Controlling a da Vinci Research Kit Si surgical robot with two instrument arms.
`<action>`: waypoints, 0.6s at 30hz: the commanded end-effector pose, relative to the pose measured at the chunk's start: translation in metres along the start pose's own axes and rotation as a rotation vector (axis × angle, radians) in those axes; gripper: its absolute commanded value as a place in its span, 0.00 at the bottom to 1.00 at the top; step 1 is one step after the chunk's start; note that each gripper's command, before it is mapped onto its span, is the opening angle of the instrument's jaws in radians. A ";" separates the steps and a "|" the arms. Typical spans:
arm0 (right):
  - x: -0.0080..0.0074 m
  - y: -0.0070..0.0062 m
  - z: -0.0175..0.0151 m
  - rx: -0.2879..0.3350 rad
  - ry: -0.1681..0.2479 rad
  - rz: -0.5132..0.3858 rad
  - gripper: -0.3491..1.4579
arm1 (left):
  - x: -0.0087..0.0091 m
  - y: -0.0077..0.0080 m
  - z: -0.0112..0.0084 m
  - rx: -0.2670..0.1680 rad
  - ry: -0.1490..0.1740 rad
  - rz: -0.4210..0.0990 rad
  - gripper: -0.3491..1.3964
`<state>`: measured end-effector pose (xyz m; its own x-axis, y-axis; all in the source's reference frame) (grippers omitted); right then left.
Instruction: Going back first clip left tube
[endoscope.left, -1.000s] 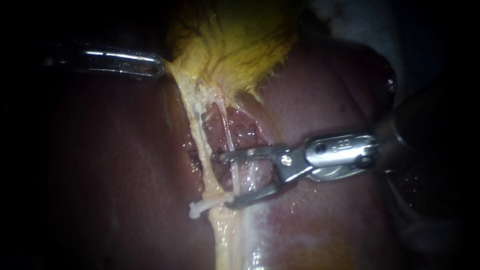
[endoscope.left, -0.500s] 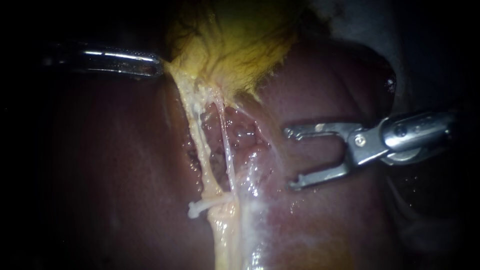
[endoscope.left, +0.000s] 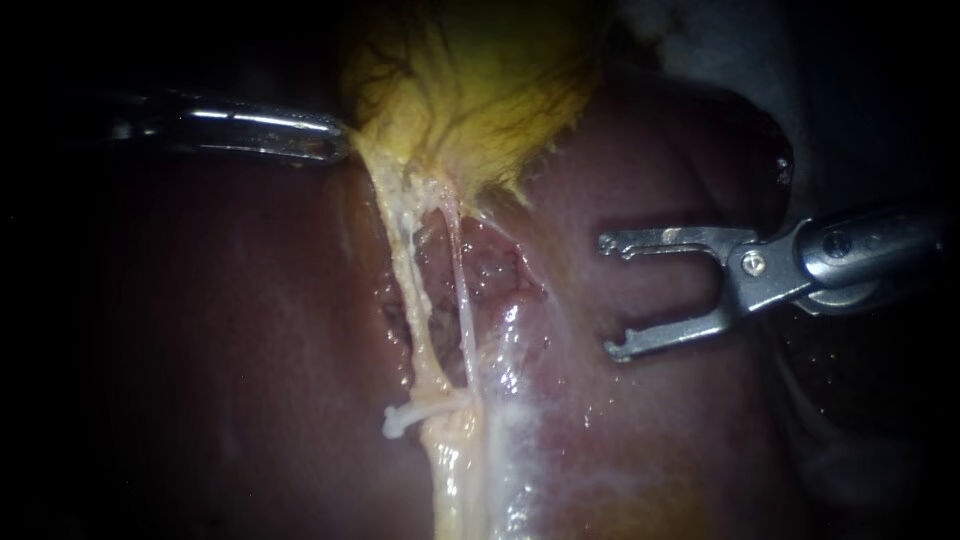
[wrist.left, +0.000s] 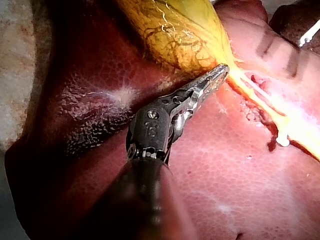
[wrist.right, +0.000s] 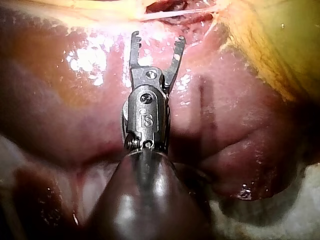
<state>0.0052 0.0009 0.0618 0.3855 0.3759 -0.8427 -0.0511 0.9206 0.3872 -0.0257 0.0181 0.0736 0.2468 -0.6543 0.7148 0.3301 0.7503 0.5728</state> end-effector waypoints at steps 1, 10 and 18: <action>0.0000 0.0000 0.0000 0.000 0.000 0.000 0.53 | 0.0003 0.0001 0.0004 -0.003 0.000 0.002 0.00; 0.0000 -0.0001 0.0001 0.000 0.000 -0.001 0.53 | 0.0027 0.0004 0.0035 -0.001 -0.004 0.016 0.00; 0.0001 -0.0002 0.0002 0.000 0.000 -0.001 0.53 | 0.0036 0.0008 0.0041 0.001 -0.008 0.023 0.00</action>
<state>0.0054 0.0007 0.0617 0.3858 0.3754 -0.8428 -0.0513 0.9208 0.3867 -0.0282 0.0167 0.0782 0.2478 -0.6356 0.7312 0.3231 0.7657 0.5561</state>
